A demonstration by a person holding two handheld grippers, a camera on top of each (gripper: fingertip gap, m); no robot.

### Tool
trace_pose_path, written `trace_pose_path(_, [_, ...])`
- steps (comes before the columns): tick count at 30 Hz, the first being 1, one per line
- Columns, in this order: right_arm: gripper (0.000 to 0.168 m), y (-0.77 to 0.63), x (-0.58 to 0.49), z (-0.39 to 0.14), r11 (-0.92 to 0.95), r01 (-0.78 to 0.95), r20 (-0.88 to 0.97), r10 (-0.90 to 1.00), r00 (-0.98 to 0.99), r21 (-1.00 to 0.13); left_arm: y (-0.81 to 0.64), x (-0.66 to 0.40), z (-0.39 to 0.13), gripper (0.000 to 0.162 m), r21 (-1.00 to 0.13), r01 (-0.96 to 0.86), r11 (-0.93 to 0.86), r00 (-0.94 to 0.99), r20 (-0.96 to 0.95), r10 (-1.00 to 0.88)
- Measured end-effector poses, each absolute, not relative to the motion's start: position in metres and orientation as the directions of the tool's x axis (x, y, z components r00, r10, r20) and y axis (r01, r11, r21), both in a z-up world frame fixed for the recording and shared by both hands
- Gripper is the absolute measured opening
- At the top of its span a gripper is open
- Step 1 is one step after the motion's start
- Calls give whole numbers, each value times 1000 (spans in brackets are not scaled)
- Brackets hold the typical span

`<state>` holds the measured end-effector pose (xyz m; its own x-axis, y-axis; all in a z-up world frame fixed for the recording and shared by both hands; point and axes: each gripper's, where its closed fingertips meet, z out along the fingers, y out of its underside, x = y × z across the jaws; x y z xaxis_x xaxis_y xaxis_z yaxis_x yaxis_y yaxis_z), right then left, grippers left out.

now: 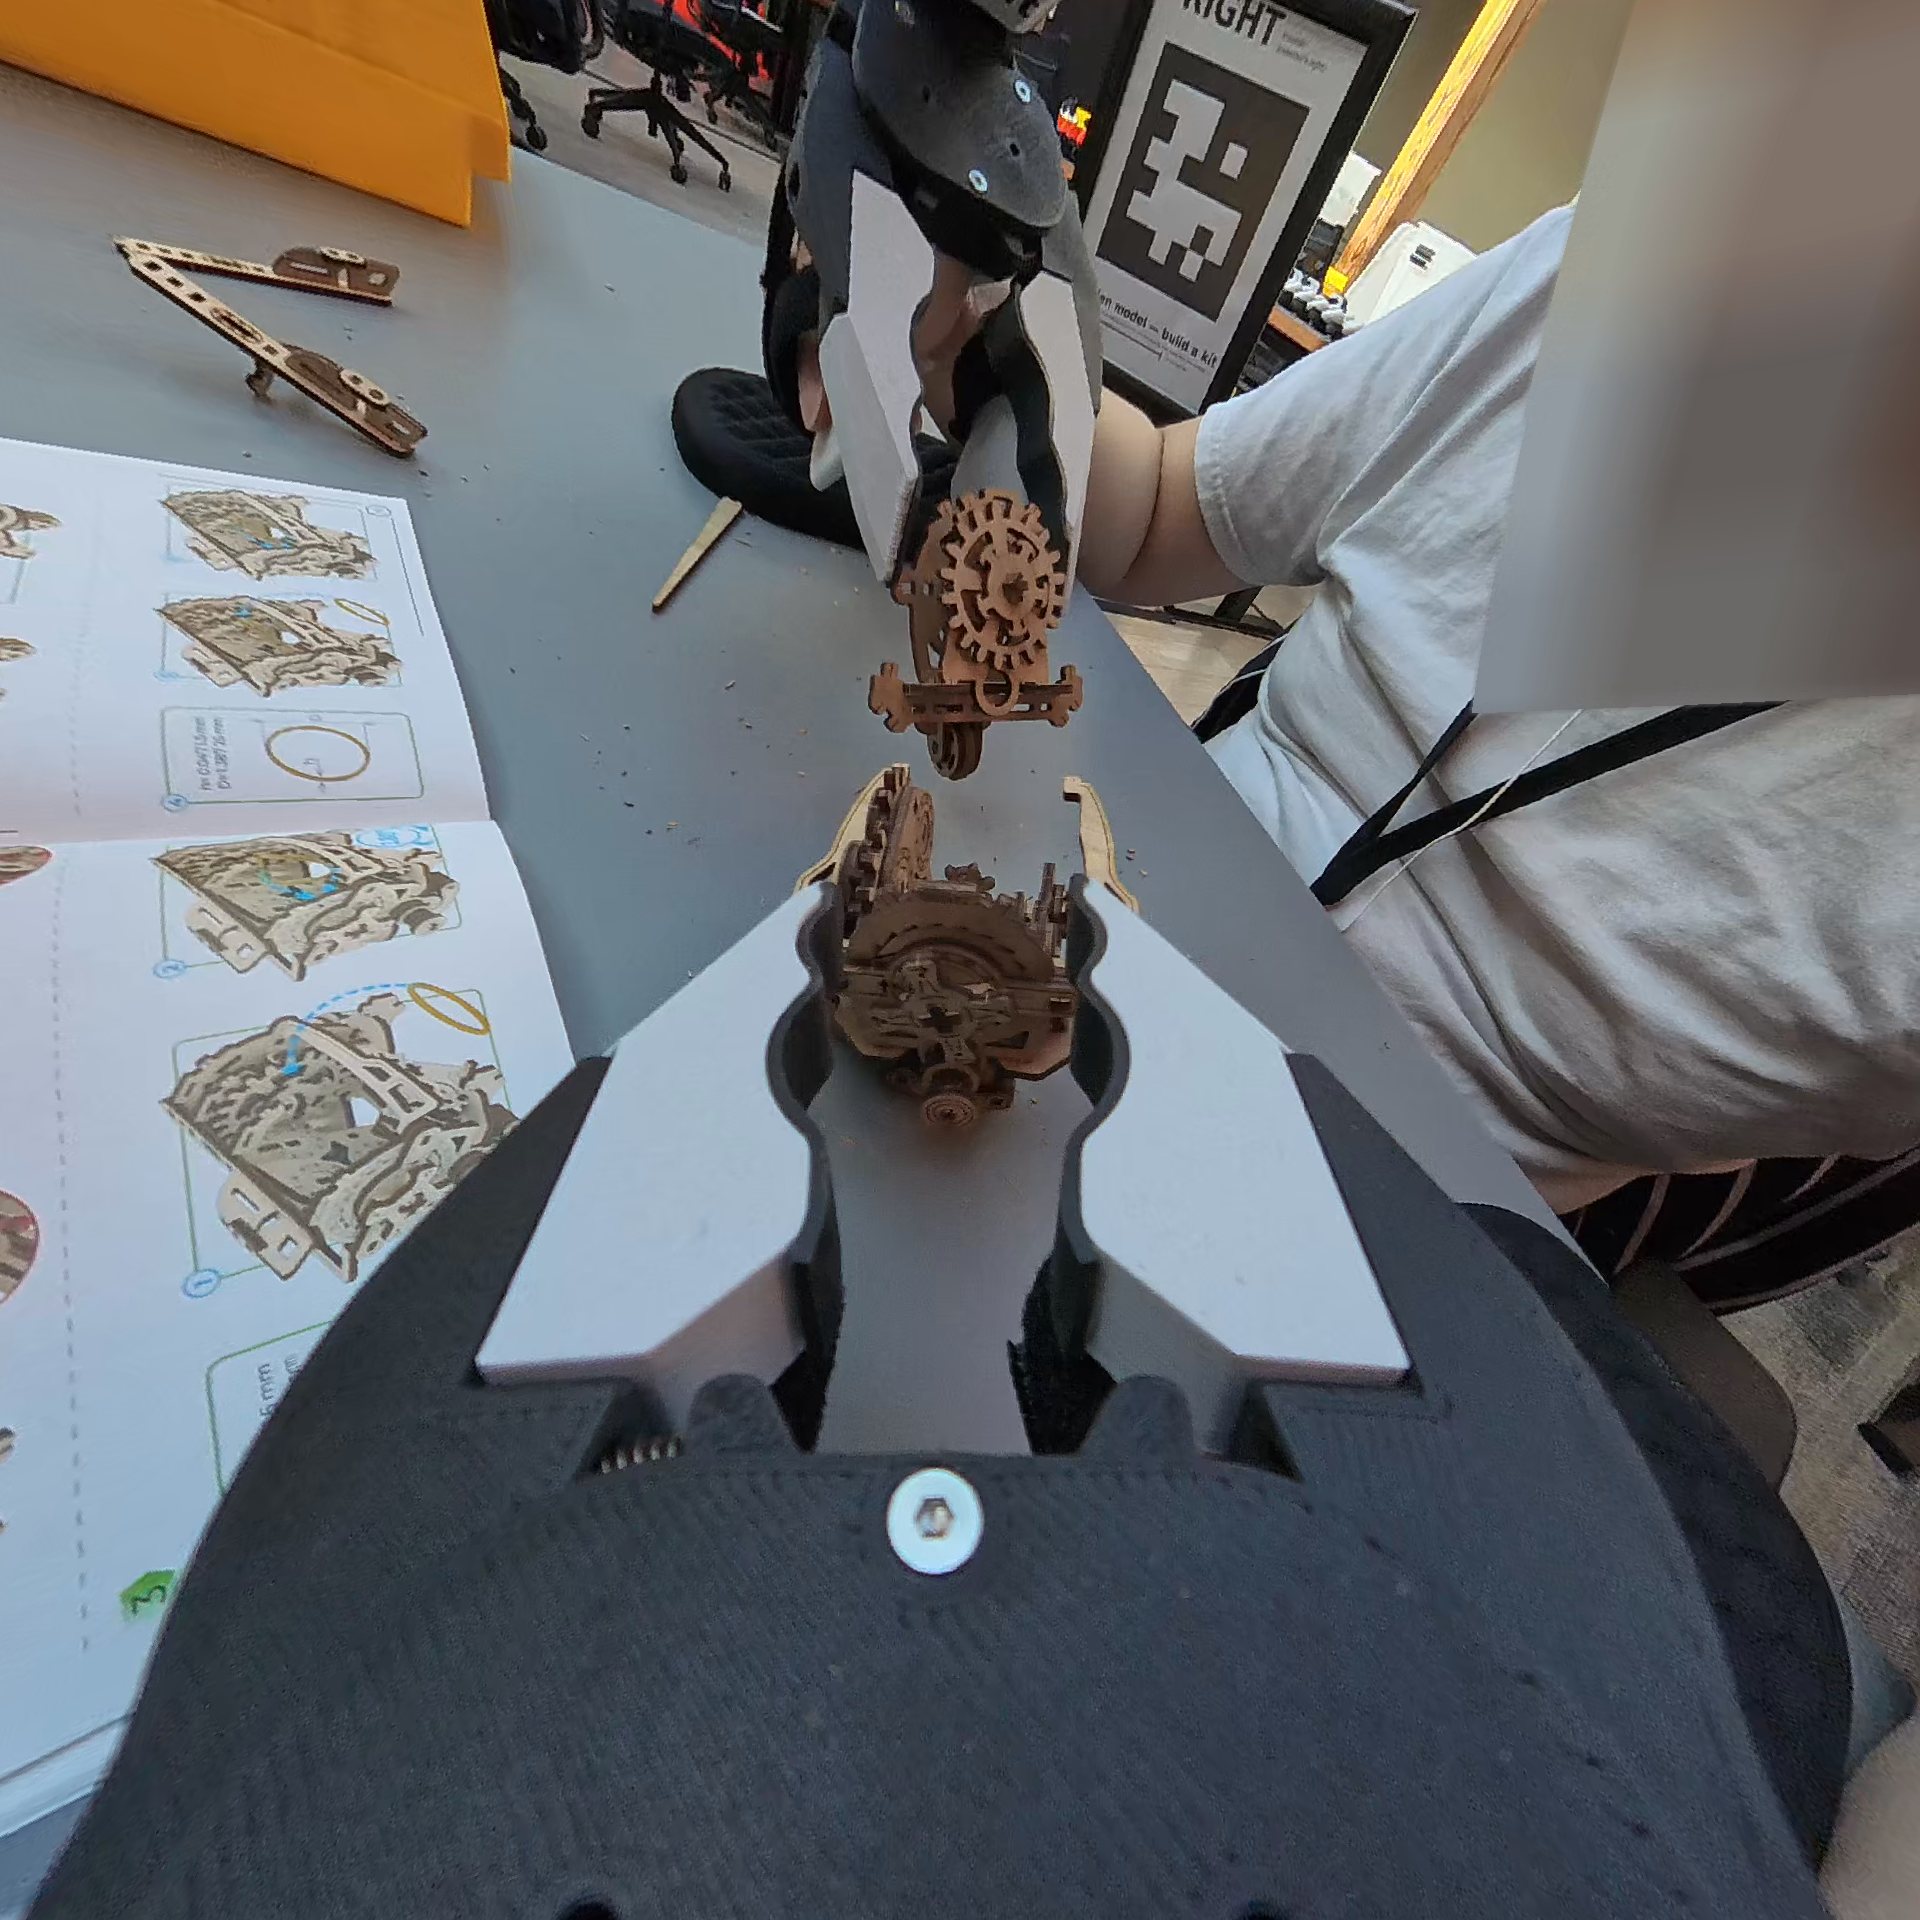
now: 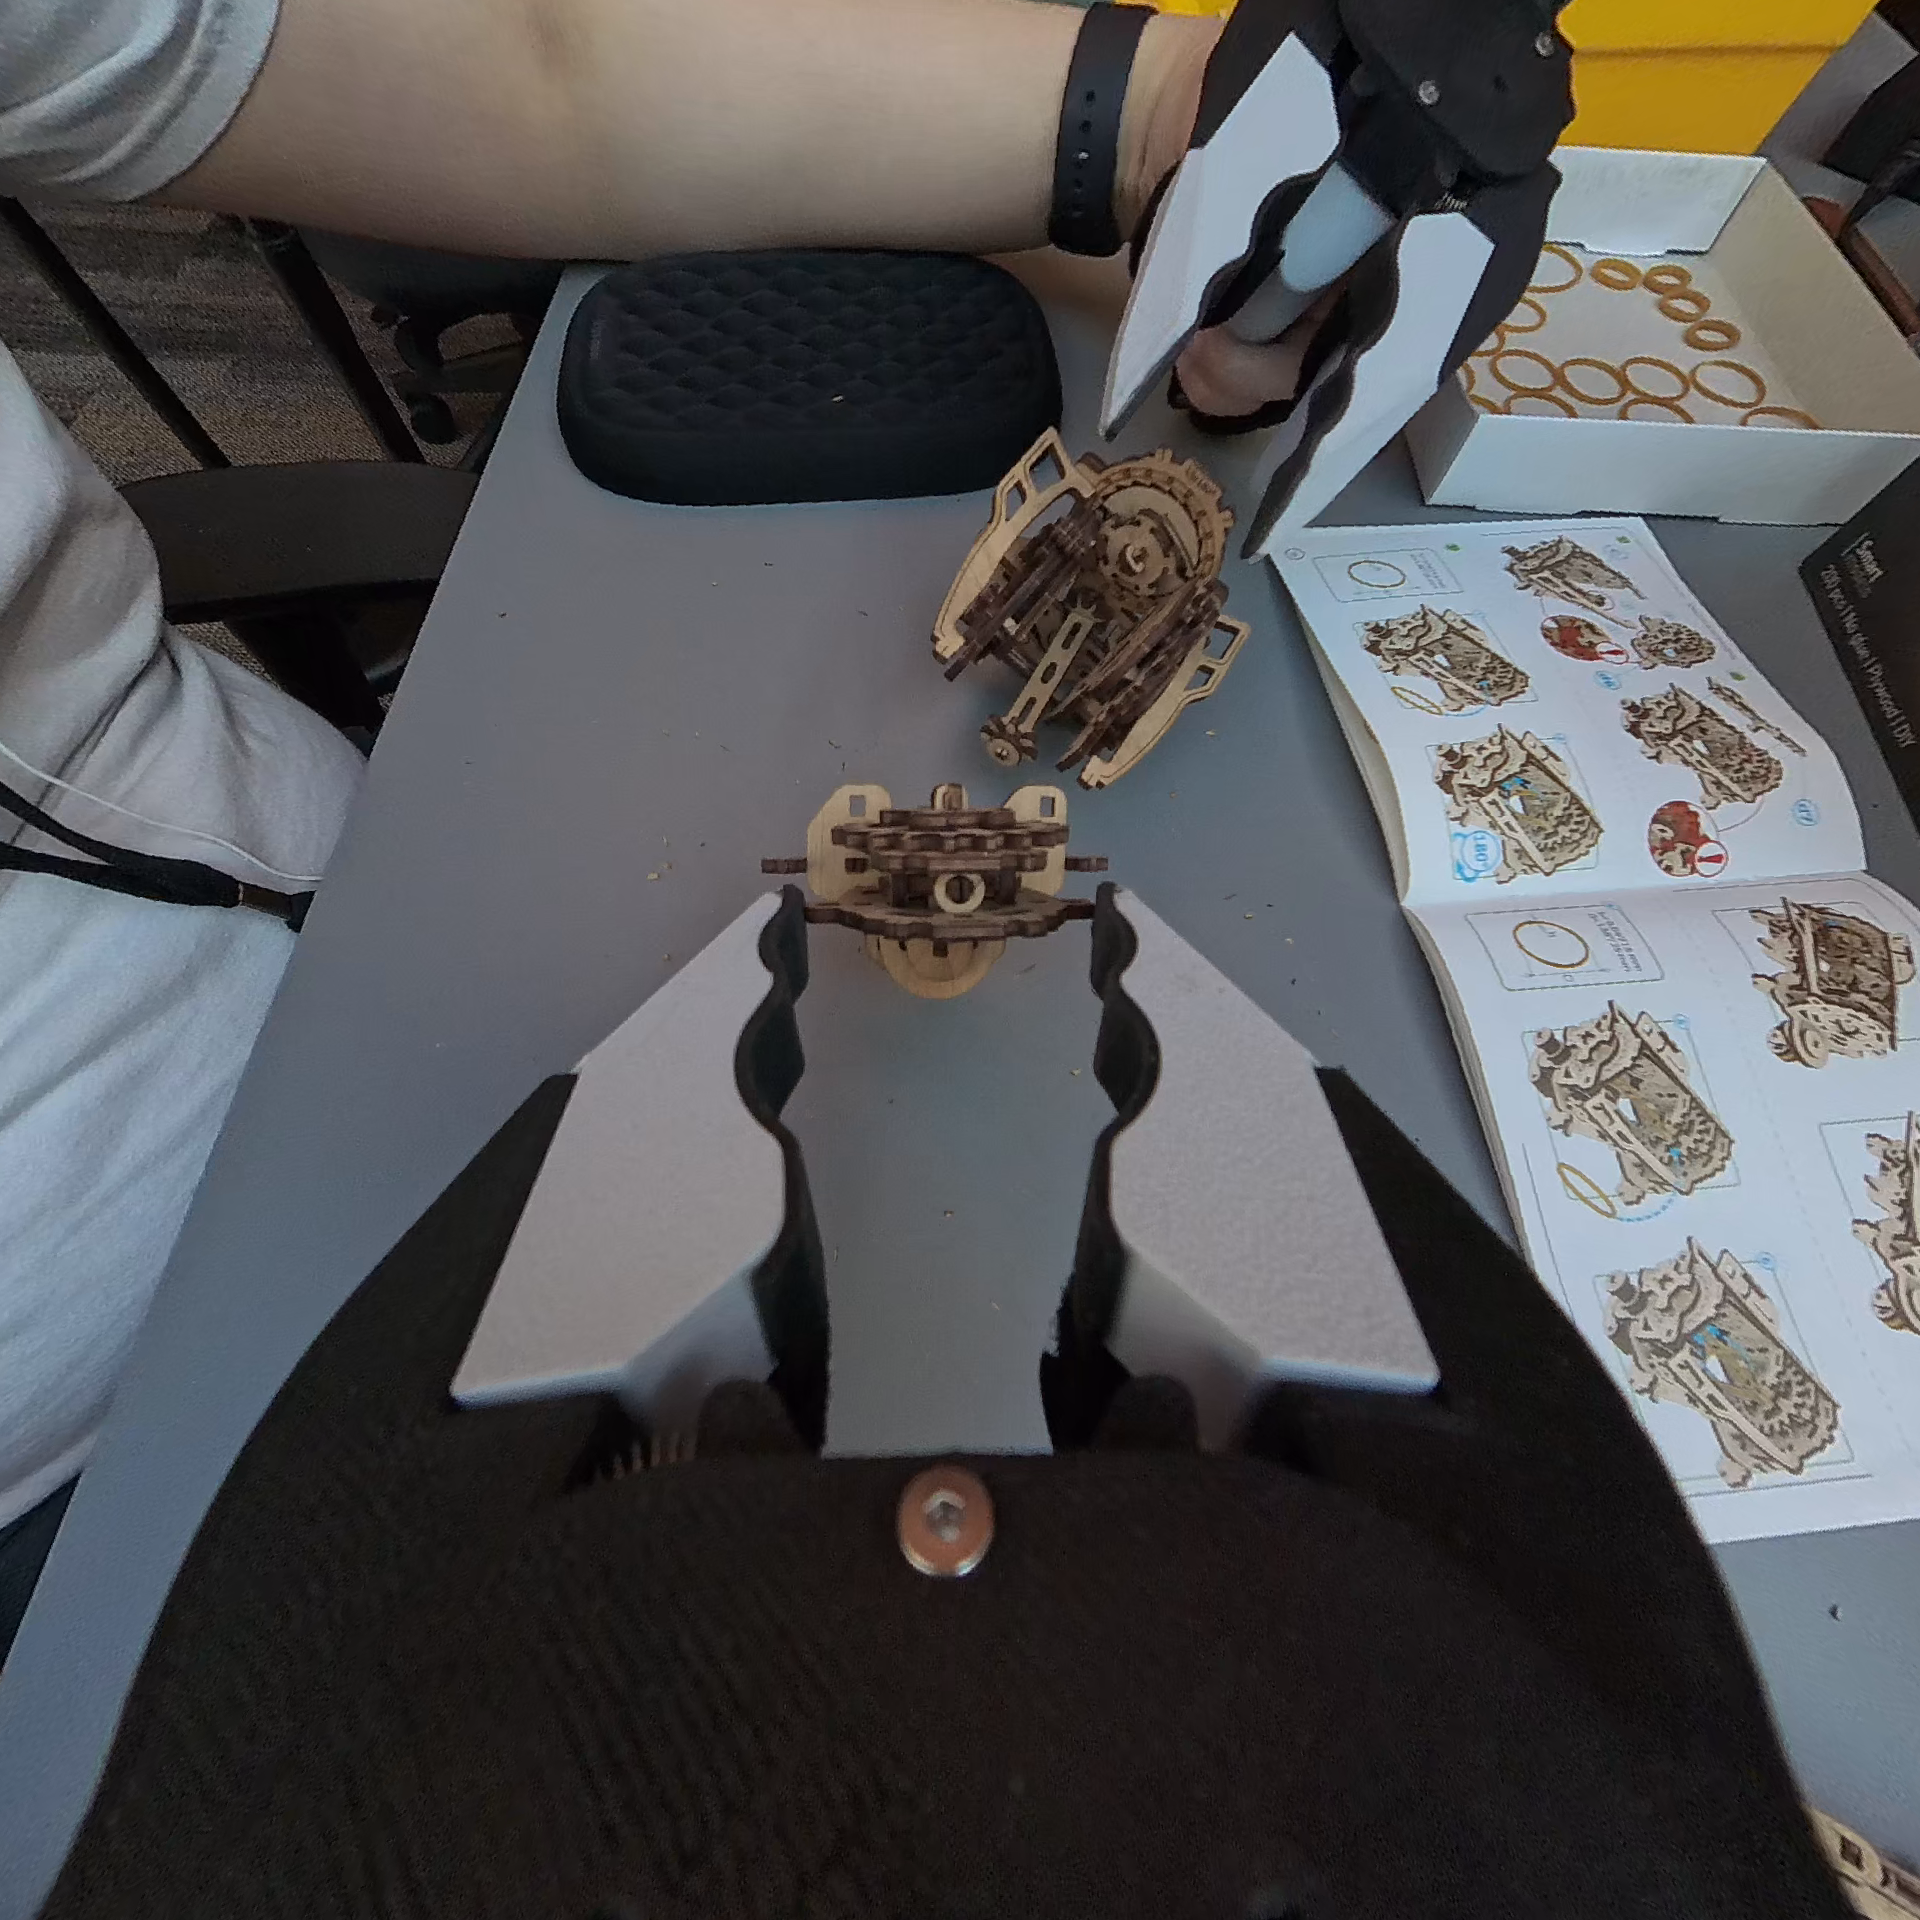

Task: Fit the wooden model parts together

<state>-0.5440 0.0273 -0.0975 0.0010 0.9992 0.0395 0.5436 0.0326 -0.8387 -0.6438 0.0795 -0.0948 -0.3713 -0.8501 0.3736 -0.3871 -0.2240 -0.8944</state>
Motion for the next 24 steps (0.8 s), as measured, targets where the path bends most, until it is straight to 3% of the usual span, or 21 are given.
trace_pose_path(4, [54, 27, -544, -99, 32, 549, 38, 999, -1, -835, 79, -641, -96, 26, -896, -389, -216, -374, 368, -851])
trace_pose_path(17, [54, 25, -543, -102, 33, 559, 45, 999, 8, -828, 71, -645, -96, 27, -894, -397, -208, -323, 349, -880])
trace_pose_path(24, [54, 31, -549, -101, -95, 530, -63, 995, 79, -843, 65, -640, -95, 26, -899, -425, -107, -204, 210, -956])
